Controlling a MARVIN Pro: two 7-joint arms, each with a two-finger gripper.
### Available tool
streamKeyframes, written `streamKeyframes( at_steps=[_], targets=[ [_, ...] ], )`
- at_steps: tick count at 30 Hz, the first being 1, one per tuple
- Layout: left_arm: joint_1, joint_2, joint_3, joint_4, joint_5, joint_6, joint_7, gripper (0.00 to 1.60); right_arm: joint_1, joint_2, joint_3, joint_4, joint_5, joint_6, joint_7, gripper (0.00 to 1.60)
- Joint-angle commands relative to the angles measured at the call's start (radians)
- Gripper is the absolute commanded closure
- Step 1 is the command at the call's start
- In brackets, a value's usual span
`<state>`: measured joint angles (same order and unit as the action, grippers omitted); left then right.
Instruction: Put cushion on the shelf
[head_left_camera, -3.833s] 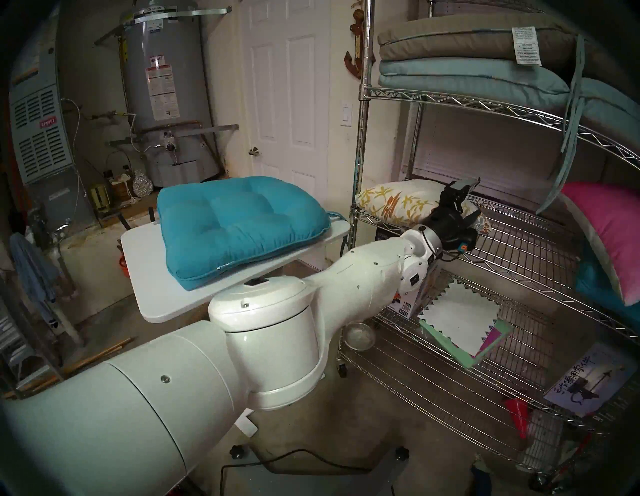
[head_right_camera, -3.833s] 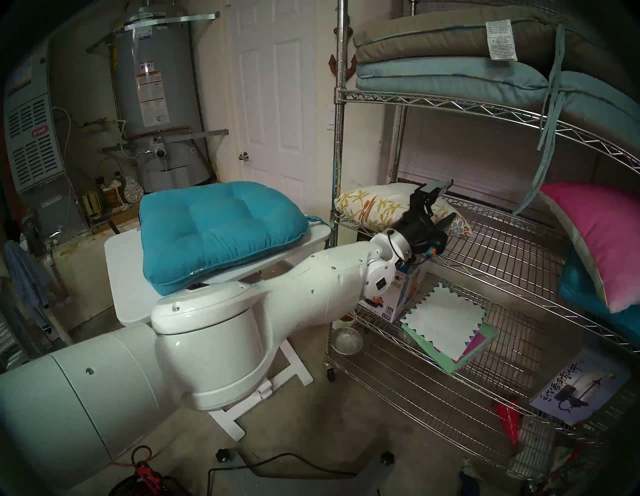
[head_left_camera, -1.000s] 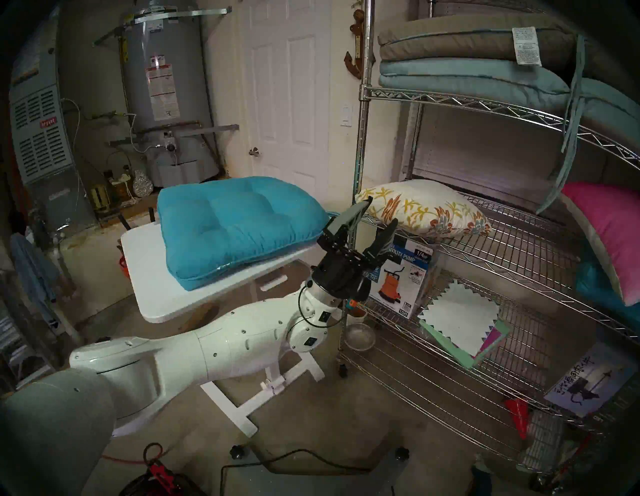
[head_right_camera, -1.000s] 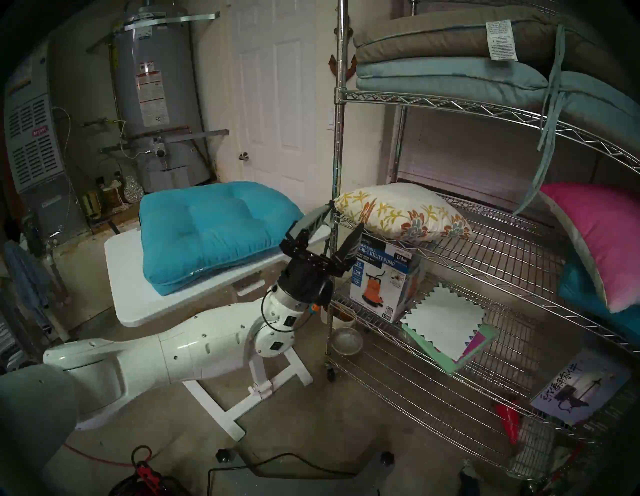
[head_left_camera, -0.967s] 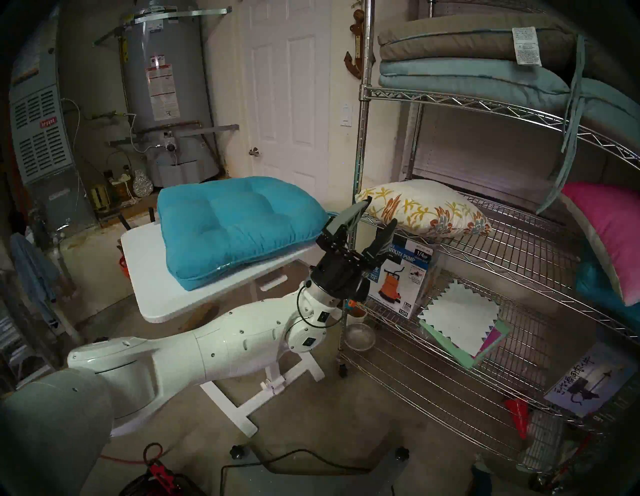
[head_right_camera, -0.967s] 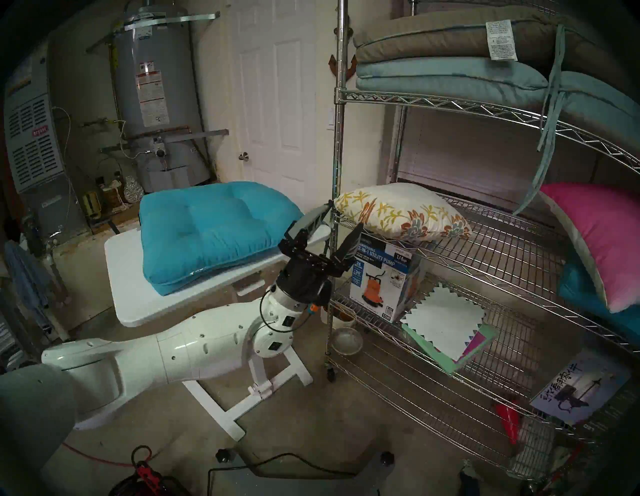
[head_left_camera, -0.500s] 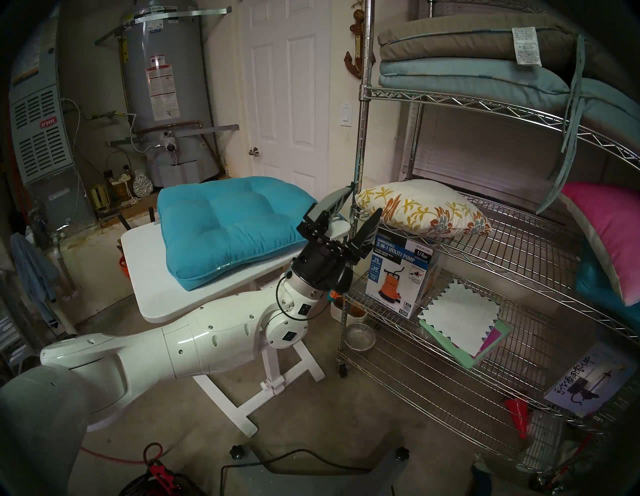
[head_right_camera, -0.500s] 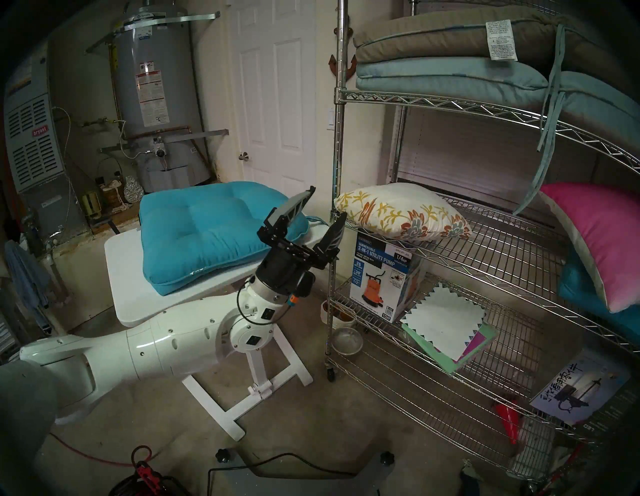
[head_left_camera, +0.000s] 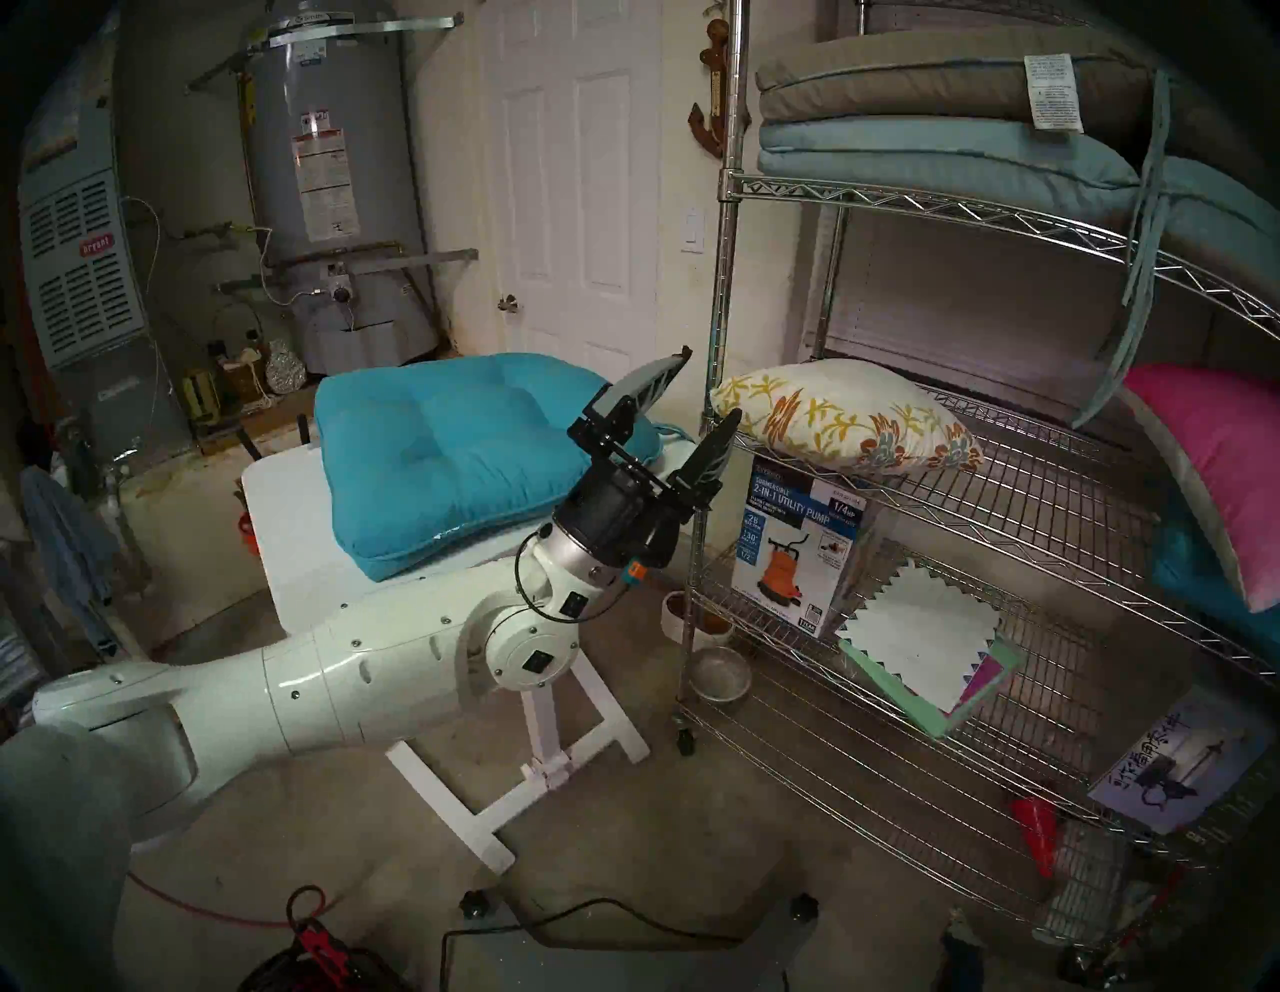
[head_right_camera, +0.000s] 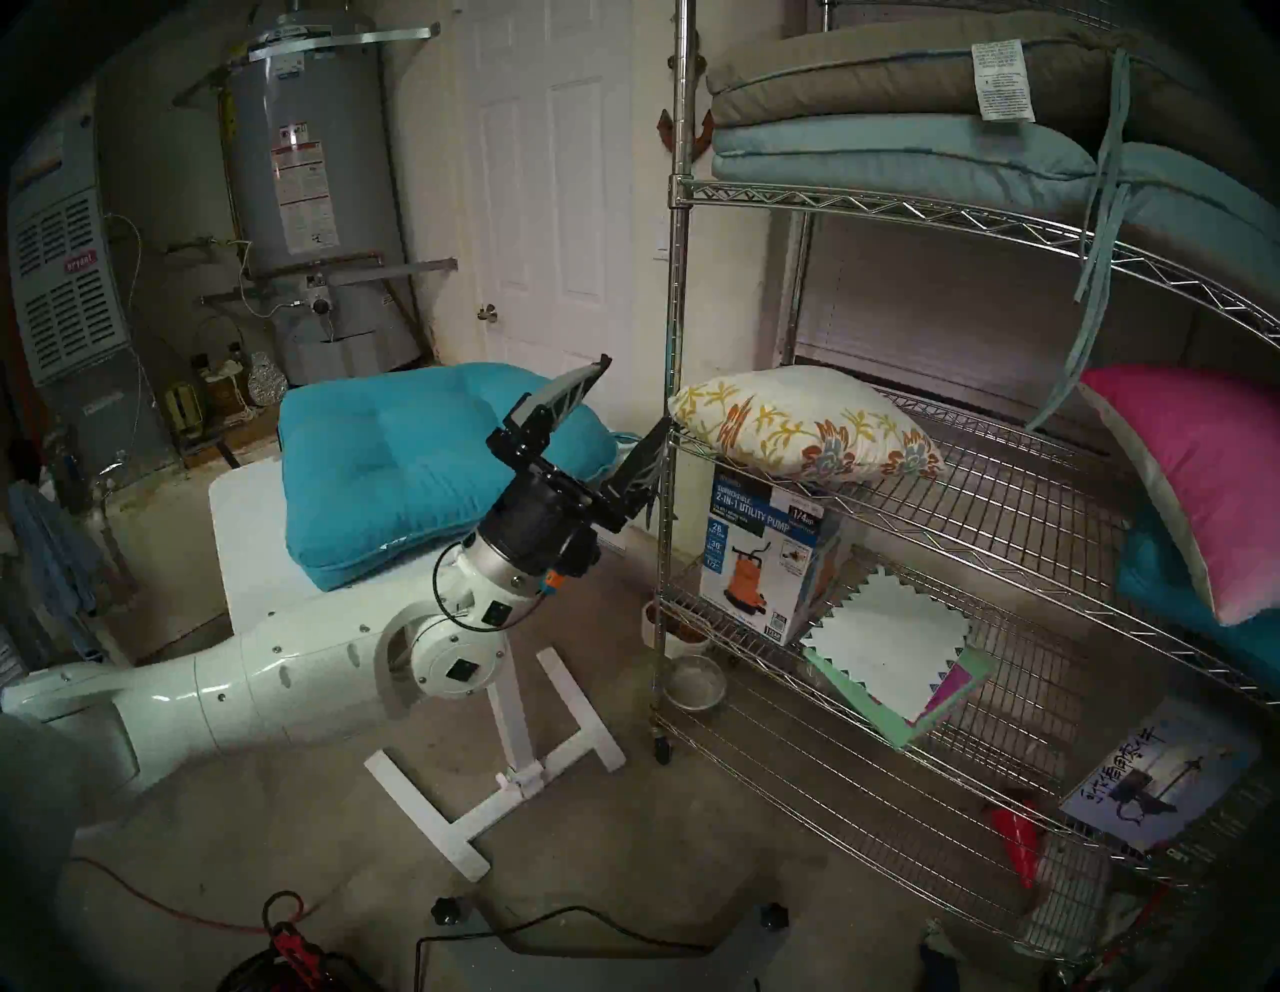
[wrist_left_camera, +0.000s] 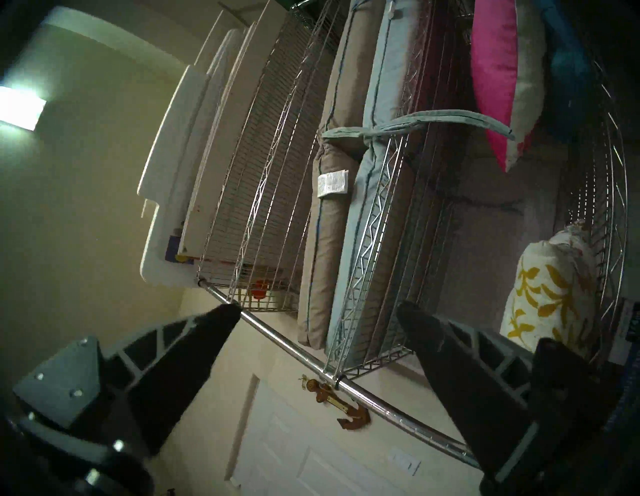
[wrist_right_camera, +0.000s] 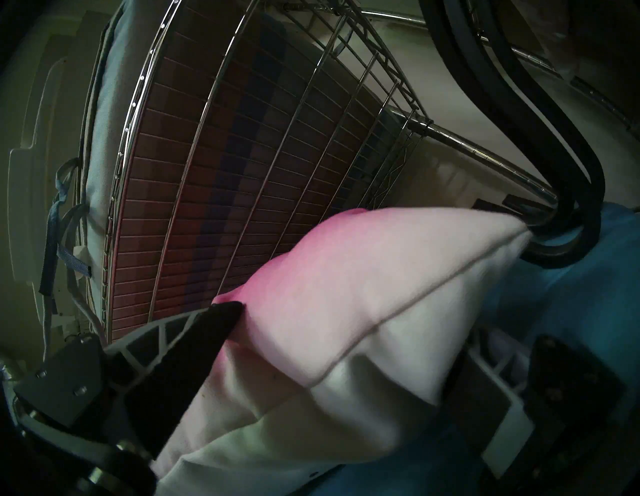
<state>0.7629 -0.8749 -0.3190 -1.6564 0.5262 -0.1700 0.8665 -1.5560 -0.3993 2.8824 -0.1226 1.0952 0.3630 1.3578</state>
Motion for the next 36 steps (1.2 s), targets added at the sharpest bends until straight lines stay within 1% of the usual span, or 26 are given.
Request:
streamKeyframes(
  at_steps=[1,5,7,8,9,11,13,14,15,18,20,23,27,29,30,31,33,34,36],
  targets=[
    [-0.004,0.071,-0.012,-0.079,-0.06,0.013,-0.077,1.6,-0.006,-0.019,-0.003,0.011,0.0,0.002,-0.001,0.0],
    [-0.006,0.1,-0.012,-0.113,-0.095,0.027,-0.139,1.6,-0.006,-0.02,-0.003,0.011,0.0,0.003,-0.002,0.0],
    [-0.015,0.124,-0.017,-0.138,-0.131,0.045,-0.202,1.6,-0.006,-0.02,-0.003,0.011,0.0,0.003,-0.002,0.0],
    [-0.019,0.131,-0.018,-0.145,-0.14,0.052,-0.224,1.6,-0.007,-0.02,-0.003,0.011,0.0,0.003,-0.002,0.0],
    [-0.019,0.131,-0.018,-0.145,-0.14,0.052,-0.224,1.6,-0.007,-0.02,-0.003,0.011,0.0,0.003,-0.002,0.0],
    [-0.029,0.142,-0.023,-0.156,-0.172,0.068,-0.277,1.6,-0.007,-0.021,-0.003,0.011,0.0,0.003,-0.002,0.0],
    [-0.041,0.145,-0.03,-0.154,-0.19,0.082,-0.314,1.6,-0.007,-0.021,-0.003,0.011,0.0,0.003,-0.002,0.0],
    [-0.041,0.145,-0.03,-0.154,-0.19,0.082,-0.314,1.6,-0.007,-0.021,-0.003,0.011,0.0,0.003,-0.002,0.0],
    [-0.052,0.145,-0.037,-0.149,-0.206,0.093,-0.344,1.6,-0.007,-0.021,-0.003,0.011,0.0,0.003,-0.002,0.0],
    [-0.072,0.141,-0.047,-0.134,-0.227,0.112,-0.4,1.6,-0.008,-0.021,-0.003,0.011,0.0,0.004,-0.002,0.0],
    [-0.077,0.137,-0.048,-0.128,-0.23,0.116,-0.412,1.6,-0.008,-0.021,-0.003,0.011,0.0,0.004,-0.002,0.0],
    [-0.092,0.125,-0.05,-0.119,-0.244,0.131,-0.464,1.6,-0.008,-0.022,-0.003,0.011,0.0,0.004,-0.002,0.0],
    [-0.106,0.096,-0.044,-0.108,-0.251,0.153,-0.523,1.6,-0.008,-0.022,-0.003,0.011,0.001,0.004,-0.002,0.0],
    [-0.113,0.076,-0.039,-0.1,-0.248,0.161,-0.548,1.6,-0.008,-0.022,-0.003,0.011,0.001,0.004,-0.002,0.0],
    [-0.121,0.052,-0.036,-0.091,-0.249,0.171,-0.573,1.6,-0.009,-0.022,-0.003,0.011,0.001,0.004,-0.002,0.0],
    [-0.121,0.052,-0.036,-0.091,-0.249,0.171,-0.573,1.6,-0.009,-0.022,-0.003,0.011,0.001,0.004,-0.002,0.0],
    [-0.128,0.029,-0.033,-0.084,-0.244,0.178,-0.589,1.6,-0.008,-0.022,-0.003,0.011,0.001,0.004,-0.002,0.0],
    [-0.137,0.004,-0.029,-0.073,-0.242,0.186,-0.609,1.6,-0.008,-0.022,-0.003,0.011,0.001,0.004,-0.002,0.0],
    [-0.14,-0.007,-0.027,-0.069,-0.239,0.188,-0.614,1.6,-0.008,-0.022,-0.003,0.011,0.001,0.004,-0.002,0.0]
  ],
)
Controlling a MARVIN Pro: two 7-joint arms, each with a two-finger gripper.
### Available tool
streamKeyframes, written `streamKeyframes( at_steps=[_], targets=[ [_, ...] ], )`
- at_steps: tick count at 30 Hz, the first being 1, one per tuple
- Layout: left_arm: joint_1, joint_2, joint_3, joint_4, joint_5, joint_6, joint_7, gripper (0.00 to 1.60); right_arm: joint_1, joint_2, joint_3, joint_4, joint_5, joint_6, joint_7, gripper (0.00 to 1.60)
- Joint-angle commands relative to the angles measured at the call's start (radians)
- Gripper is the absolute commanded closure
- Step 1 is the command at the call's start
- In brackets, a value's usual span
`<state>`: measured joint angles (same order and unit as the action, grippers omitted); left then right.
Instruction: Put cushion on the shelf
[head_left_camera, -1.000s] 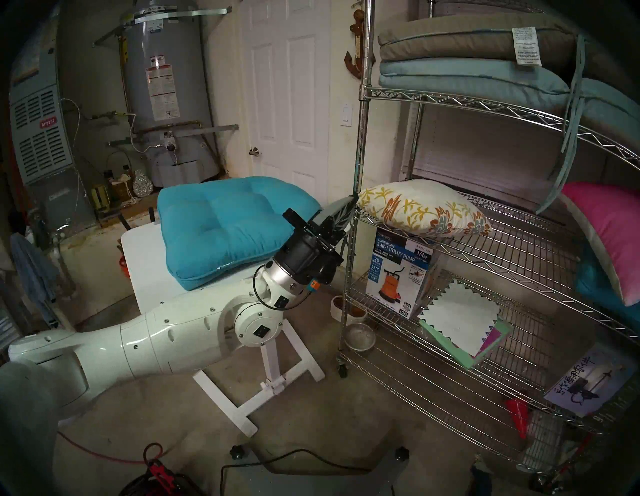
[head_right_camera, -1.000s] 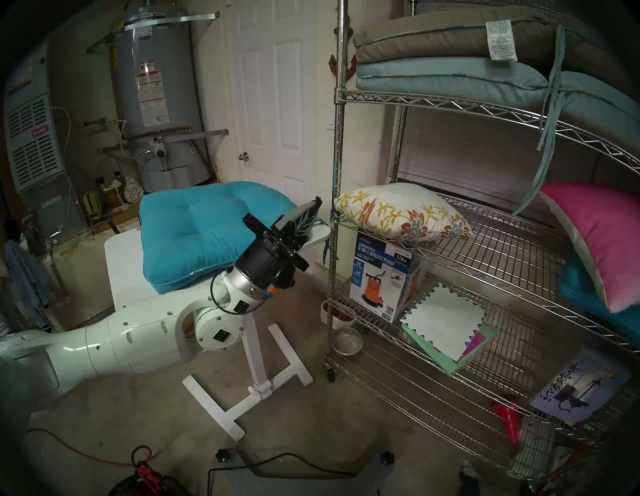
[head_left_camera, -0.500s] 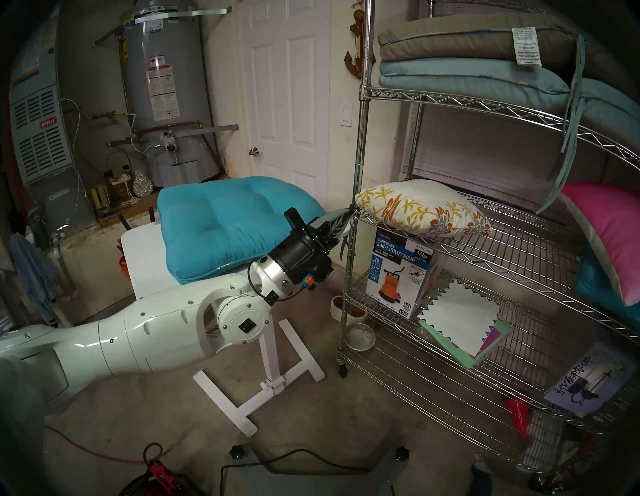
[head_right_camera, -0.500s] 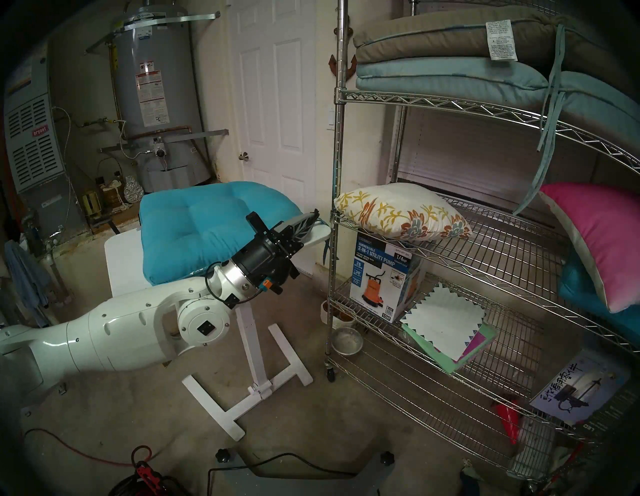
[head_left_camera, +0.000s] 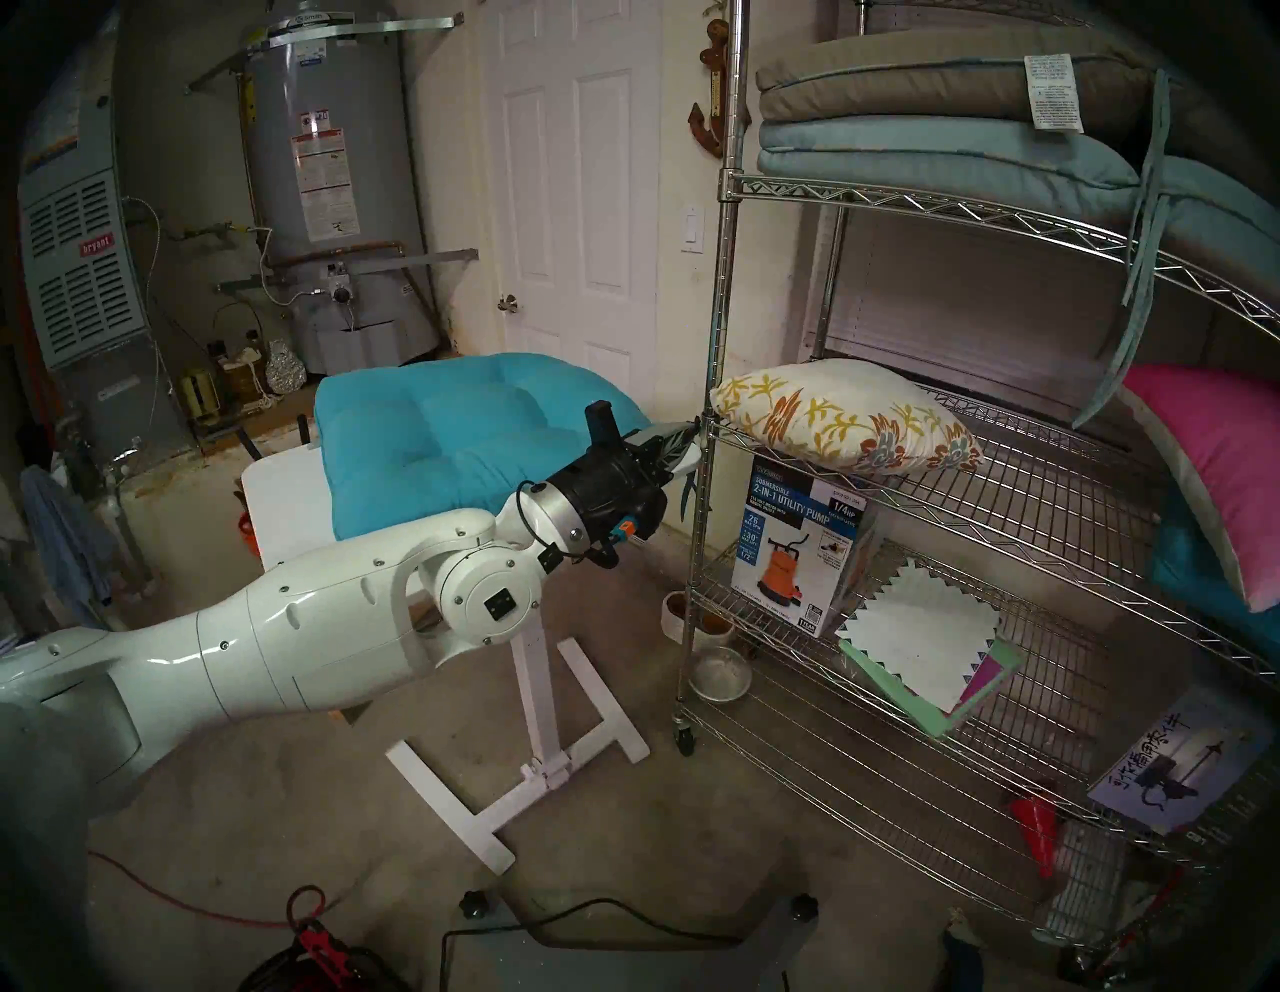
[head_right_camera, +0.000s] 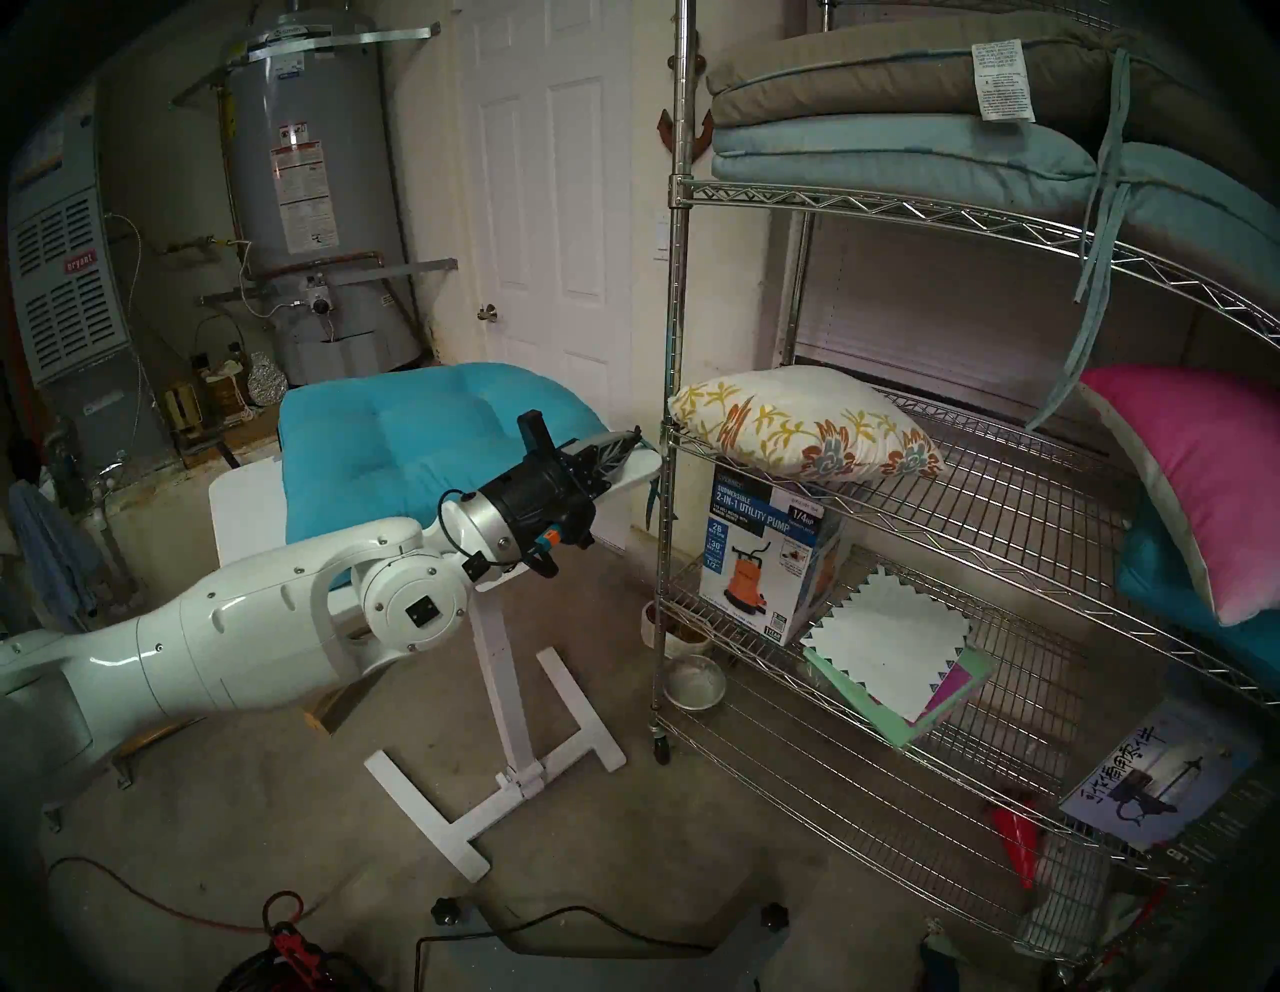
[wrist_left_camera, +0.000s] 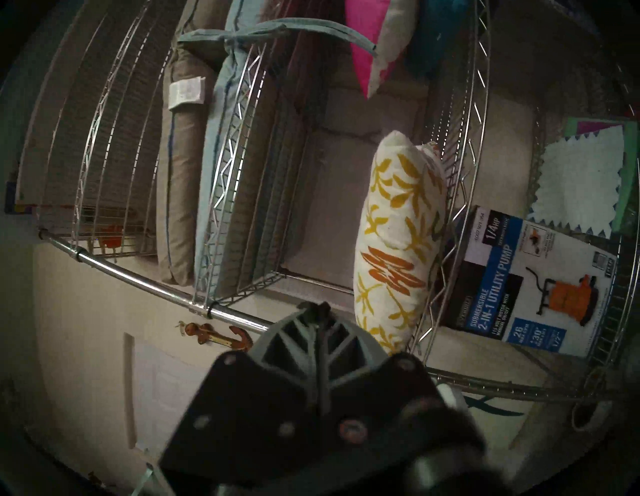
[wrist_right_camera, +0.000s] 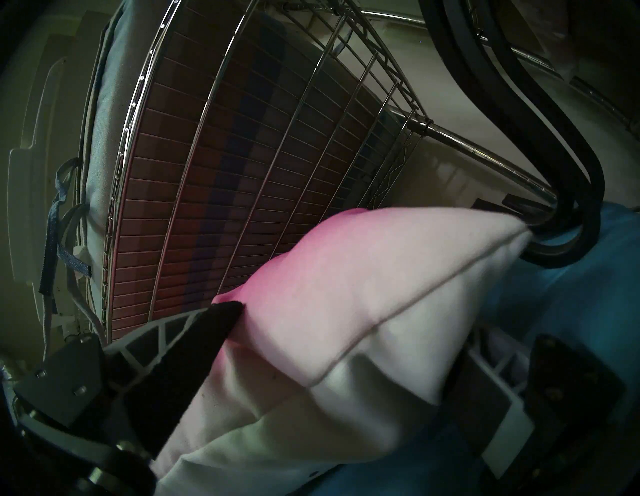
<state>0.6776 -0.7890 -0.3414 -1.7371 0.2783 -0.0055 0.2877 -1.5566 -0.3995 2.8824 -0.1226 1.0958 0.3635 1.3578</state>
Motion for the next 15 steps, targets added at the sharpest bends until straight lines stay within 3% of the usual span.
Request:
streamKeyframes(
  at_steps=[1,15],
  targets=[
    [-0.057,-0.102,-0.004,0.016,0.009,0.028,-0.042,1.6,-0.008,-0.022,-0.003,0.011,0.0,0.004,-0.002,0.0],
    [-0.098,-0.218,0.023,0.094,0.053,0.055,-0.124,1.6,-0.008,-0.022,-0.003,0.011,0.0,0.004,-0.002,0.0]
  ],
)
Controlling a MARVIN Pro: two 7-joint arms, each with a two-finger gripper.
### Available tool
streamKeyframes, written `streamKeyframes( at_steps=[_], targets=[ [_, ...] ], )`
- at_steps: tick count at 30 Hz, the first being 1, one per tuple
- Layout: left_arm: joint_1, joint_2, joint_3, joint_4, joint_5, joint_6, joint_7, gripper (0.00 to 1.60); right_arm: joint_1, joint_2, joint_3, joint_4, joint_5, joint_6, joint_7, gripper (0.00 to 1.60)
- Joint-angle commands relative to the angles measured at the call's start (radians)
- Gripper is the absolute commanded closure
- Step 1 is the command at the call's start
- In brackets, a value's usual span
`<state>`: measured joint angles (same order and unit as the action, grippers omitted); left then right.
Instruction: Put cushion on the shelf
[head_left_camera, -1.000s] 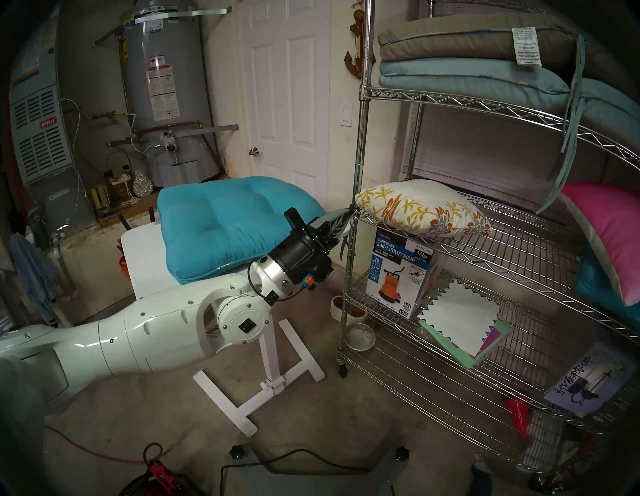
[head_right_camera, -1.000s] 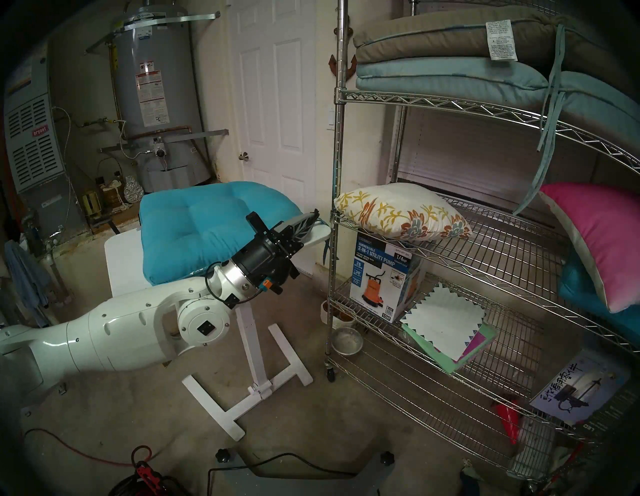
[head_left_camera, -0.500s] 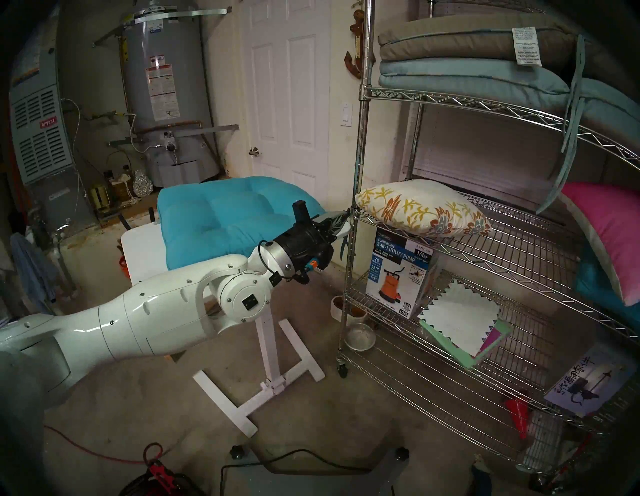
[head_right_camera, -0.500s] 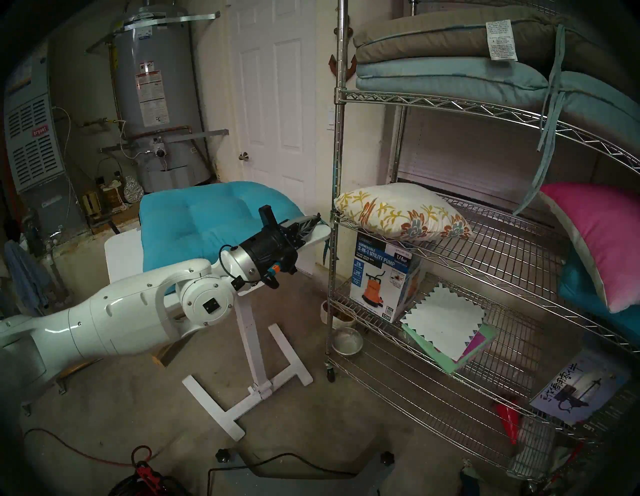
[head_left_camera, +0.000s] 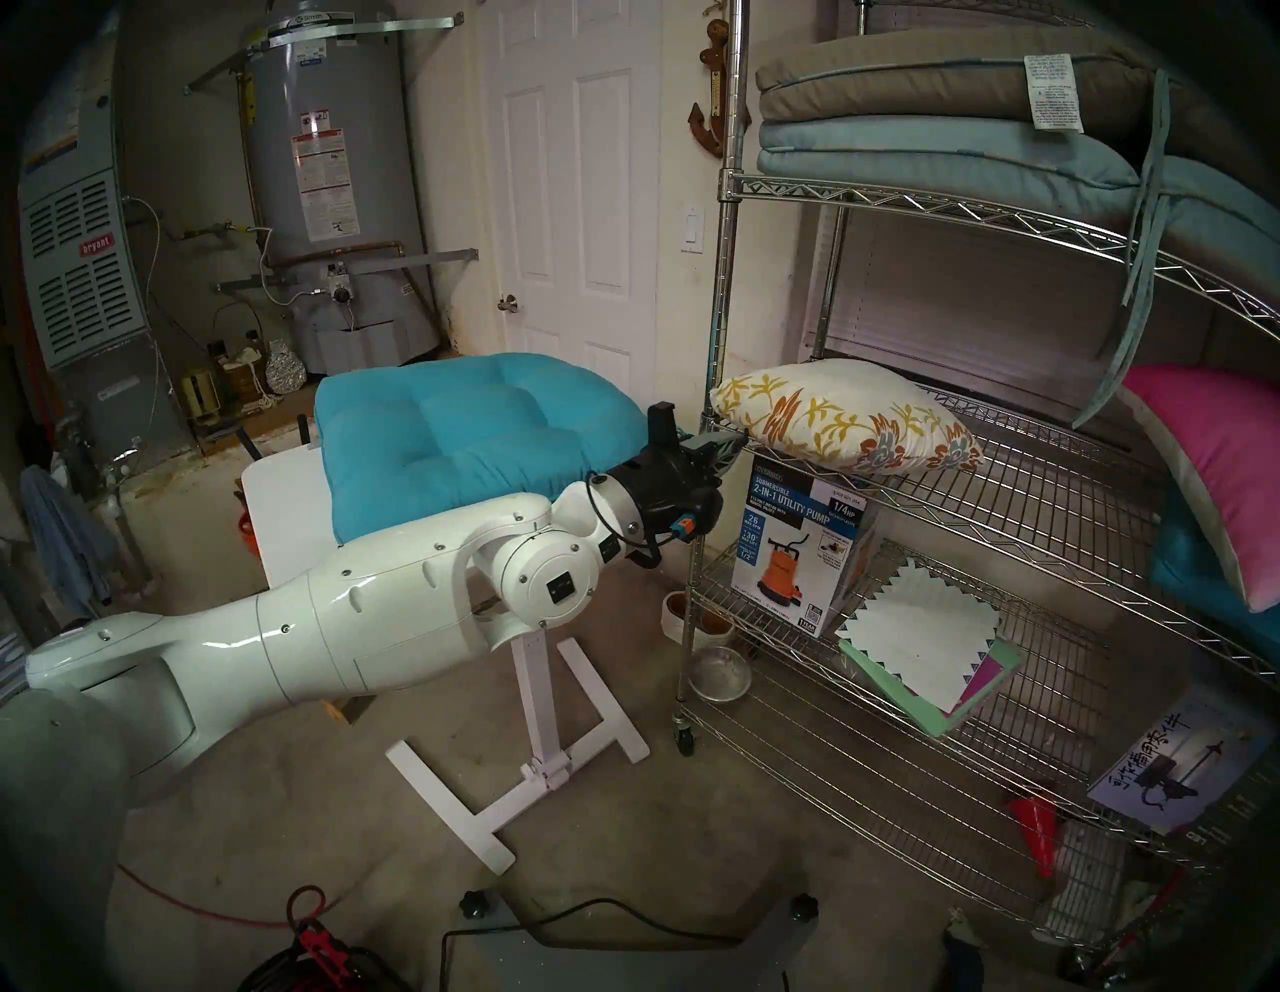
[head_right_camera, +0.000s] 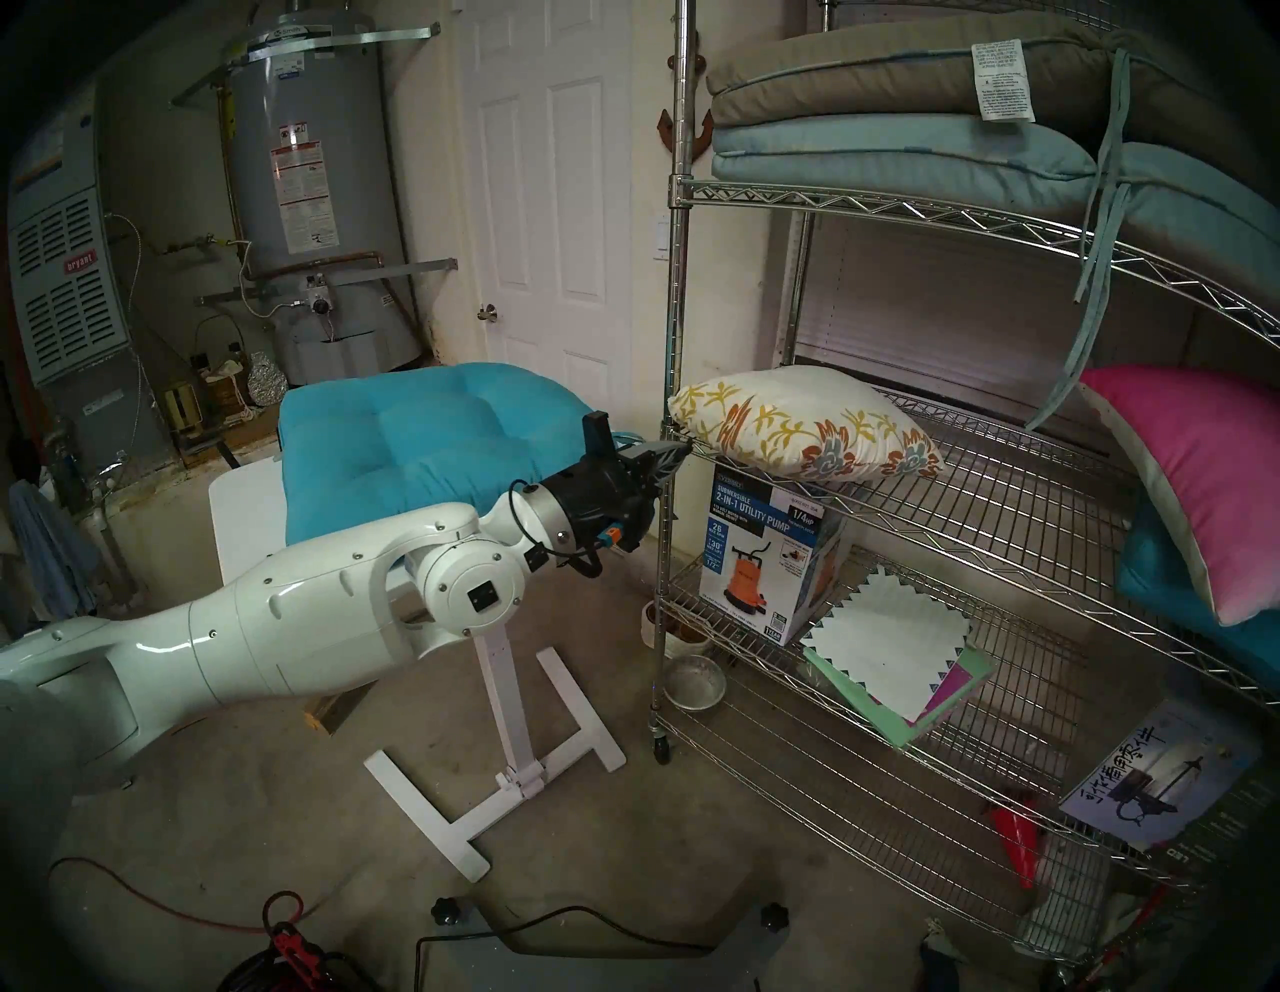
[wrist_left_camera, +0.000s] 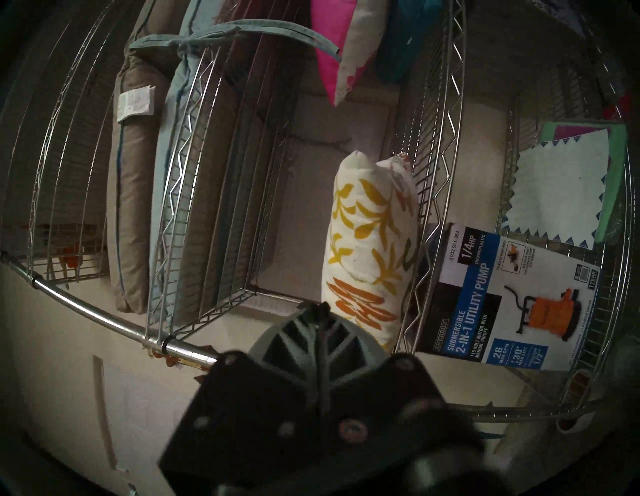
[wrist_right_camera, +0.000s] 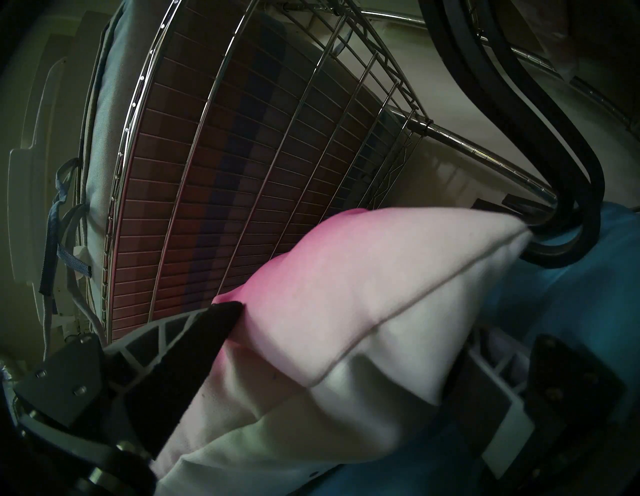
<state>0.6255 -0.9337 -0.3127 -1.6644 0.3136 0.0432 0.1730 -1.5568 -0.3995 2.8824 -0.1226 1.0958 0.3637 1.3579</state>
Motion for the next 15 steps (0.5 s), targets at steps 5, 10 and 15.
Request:
streamKeyframes(
  at_steps=[5,10,15],
  targets=[
    [-0.062,-0.11,-0.003,0.065,0.035,0.009,-0.027,1.6,-0.008,-0.022,-0.003,0.011,0.0,0.004,-0.002,0.0],
    [-0.076,-0.141,0.0,0.12,0.051,0.009,-0.041,1.6,-0.008,-0.022,-0.003,0.011,0.0,0.004,-0.002,0.0],
    [-0.088,-0.189,0.005,0.181,0.066,0.007,-0.052,1.6,-0.008,-0.022,-0.003,0.011,0.0,0.004,-0.002,0.0]
  ],
)
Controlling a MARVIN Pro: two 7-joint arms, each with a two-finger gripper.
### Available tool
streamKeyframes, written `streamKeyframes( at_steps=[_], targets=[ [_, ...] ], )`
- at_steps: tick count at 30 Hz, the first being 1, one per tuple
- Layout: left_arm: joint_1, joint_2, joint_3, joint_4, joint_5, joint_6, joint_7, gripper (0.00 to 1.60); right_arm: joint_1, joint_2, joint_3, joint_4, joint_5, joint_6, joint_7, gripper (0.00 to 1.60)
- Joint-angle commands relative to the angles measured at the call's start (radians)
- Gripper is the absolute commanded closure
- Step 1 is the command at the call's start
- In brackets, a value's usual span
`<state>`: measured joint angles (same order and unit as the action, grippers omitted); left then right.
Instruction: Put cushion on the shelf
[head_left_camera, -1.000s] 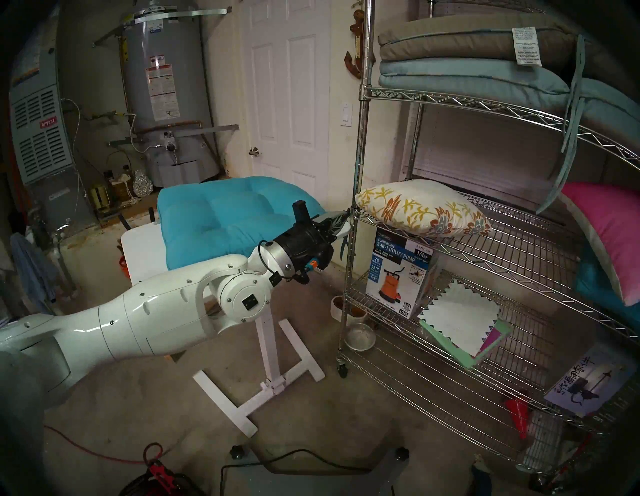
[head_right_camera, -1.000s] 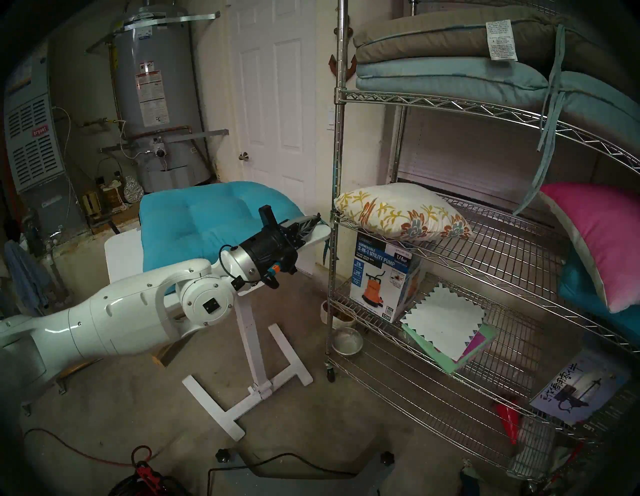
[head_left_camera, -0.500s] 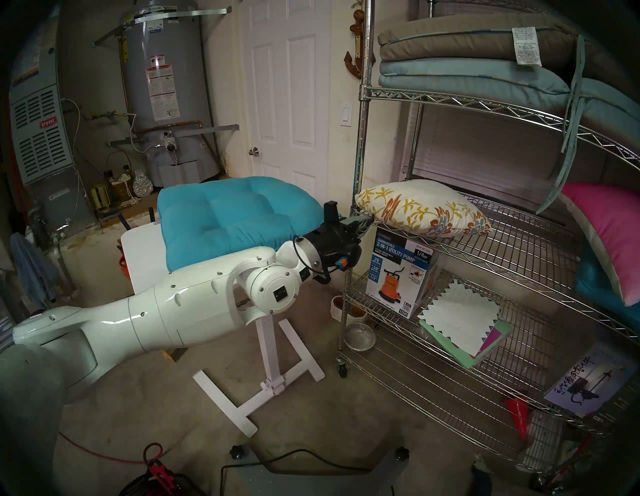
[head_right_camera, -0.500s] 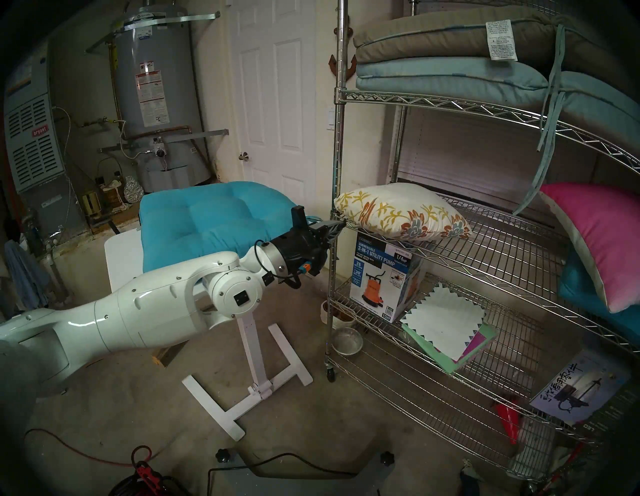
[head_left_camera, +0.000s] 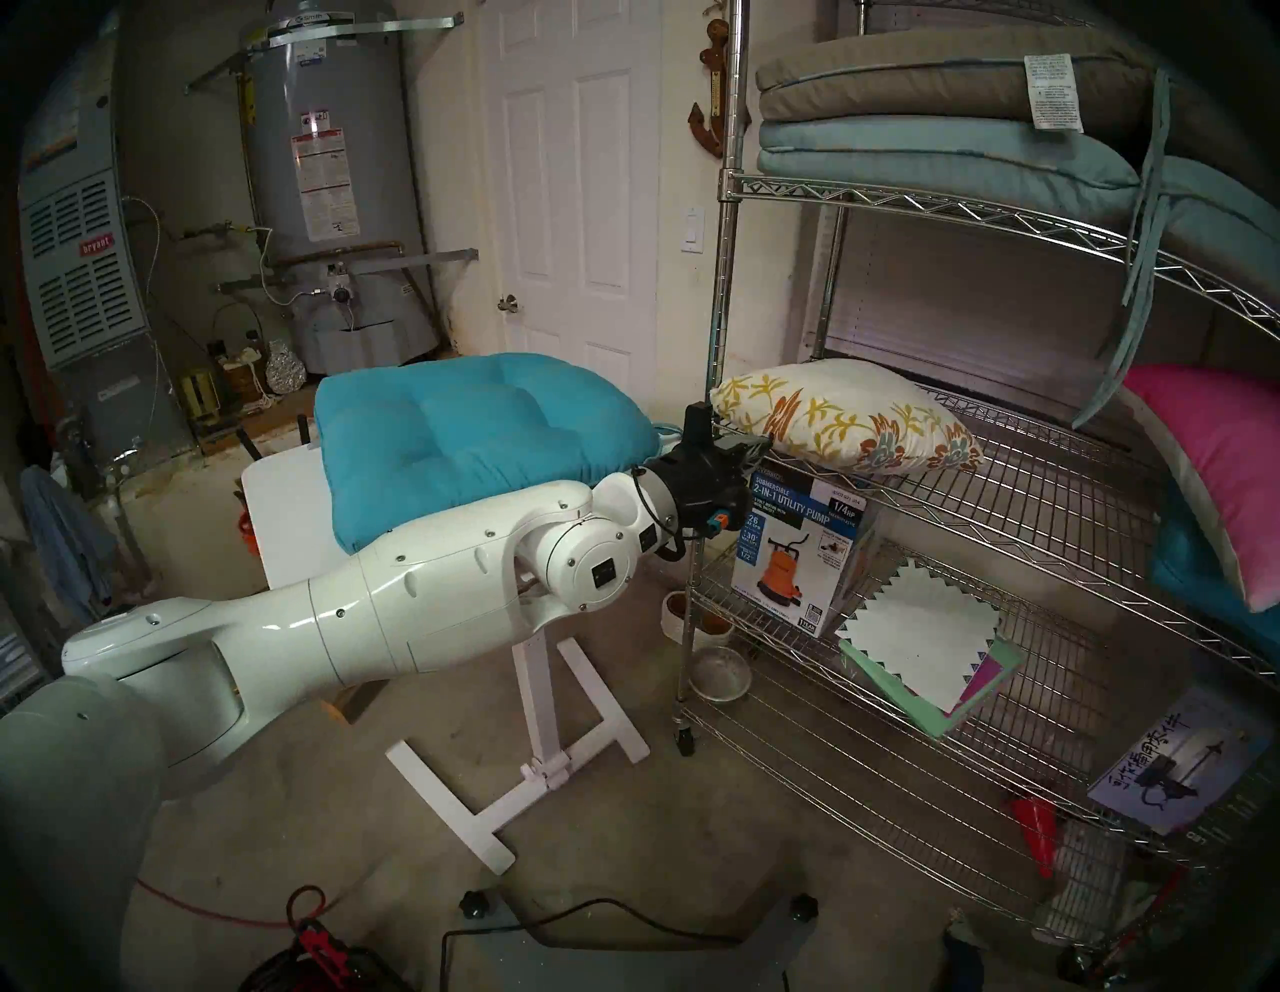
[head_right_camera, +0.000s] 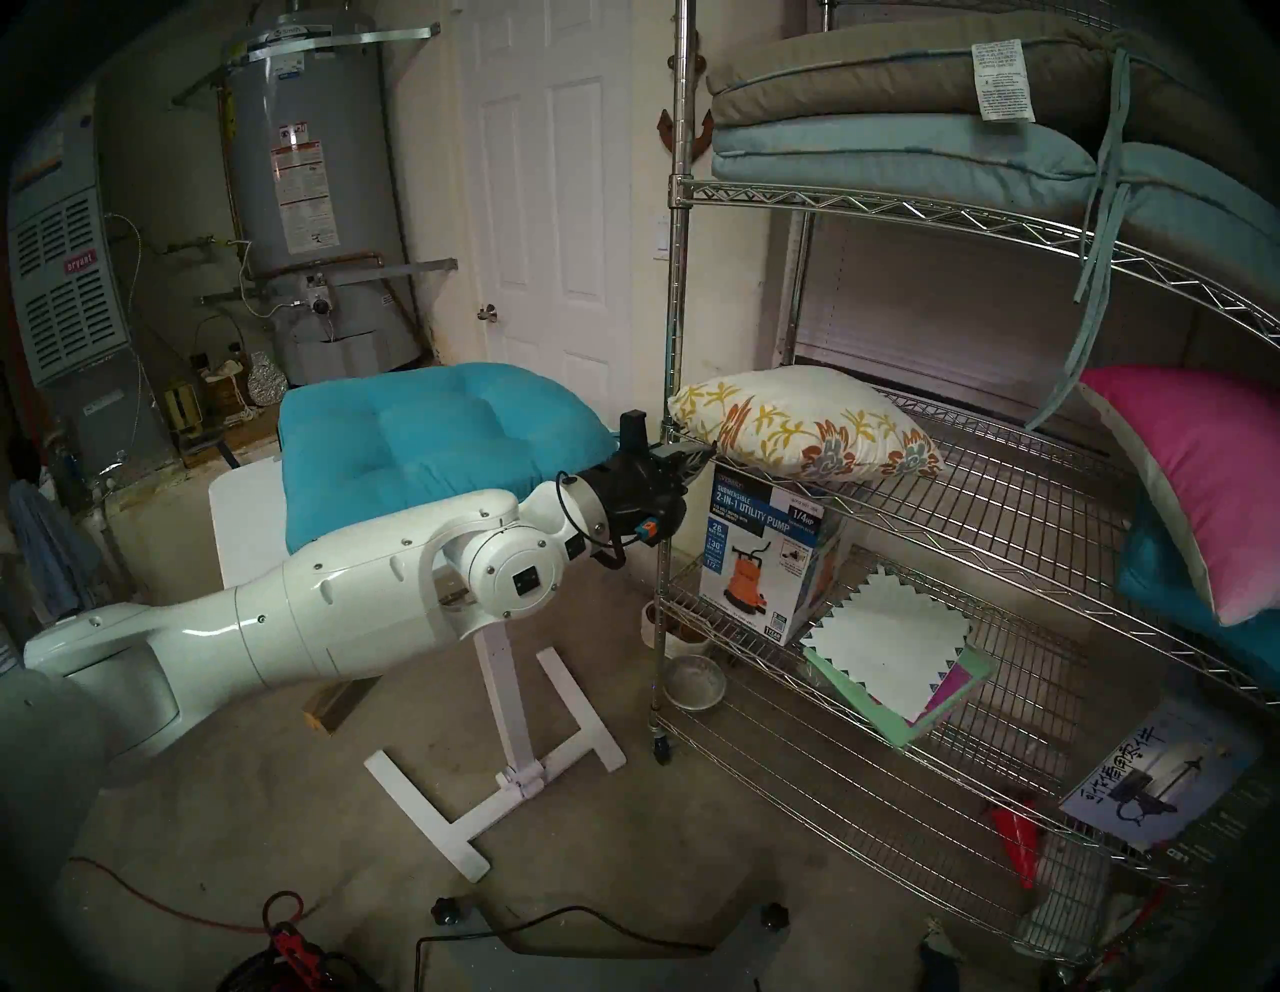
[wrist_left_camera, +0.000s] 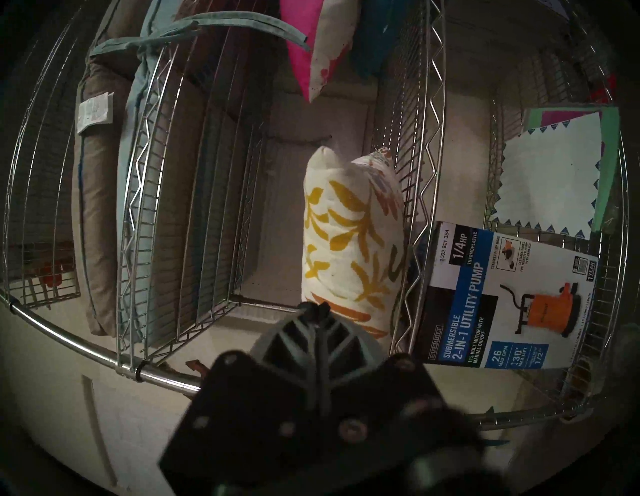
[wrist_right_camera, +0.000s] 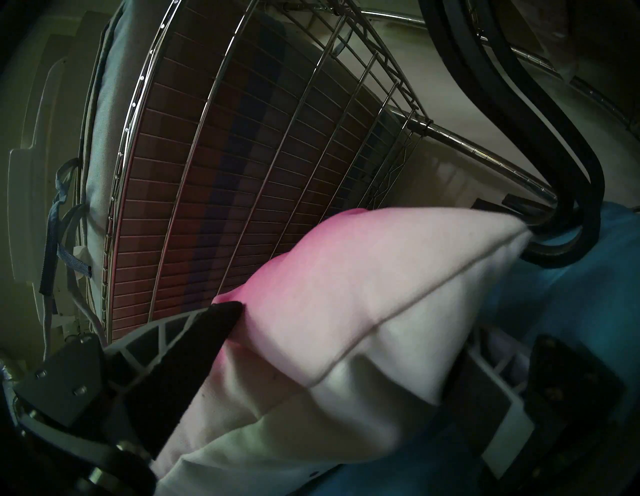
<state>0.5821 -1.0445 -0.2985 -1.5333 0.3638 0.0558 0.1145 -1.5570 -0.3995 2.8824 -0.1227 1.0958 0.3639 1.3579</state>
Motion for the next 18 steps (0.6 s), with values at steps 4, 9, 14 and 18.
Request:
streamKeyframes(
  at_steps=[4,9,14,18],
  targets=[
    [-0.051,-0.118,-0.002,0.084,0.026,-0.008,0.004,1.6,-0.008,-0.022,-0.003,0.011,0.0,0.004,-0.002,0.0],
    [-0.06,-0.164,0.005,0.115,0.038,-0.012,0.006,1.6,-0.008,-0.022,-0.003,0.011,0.0,0.004,-0.002,0.0],
    [-0.07,-0.208,0.011,0.148,0.05,-0.021,0.008,1.6,-0.008,-0.022,-0.003,0.011,0.0,0.004,-0.002,0.0],
    [-0.078,-0.235,0.016,0.179,0.063,-0.032,0.01,1.6,-0.008,-0.022,-0.003,0.011,0.0,0.004,-0.002,0.0]
  ],
)
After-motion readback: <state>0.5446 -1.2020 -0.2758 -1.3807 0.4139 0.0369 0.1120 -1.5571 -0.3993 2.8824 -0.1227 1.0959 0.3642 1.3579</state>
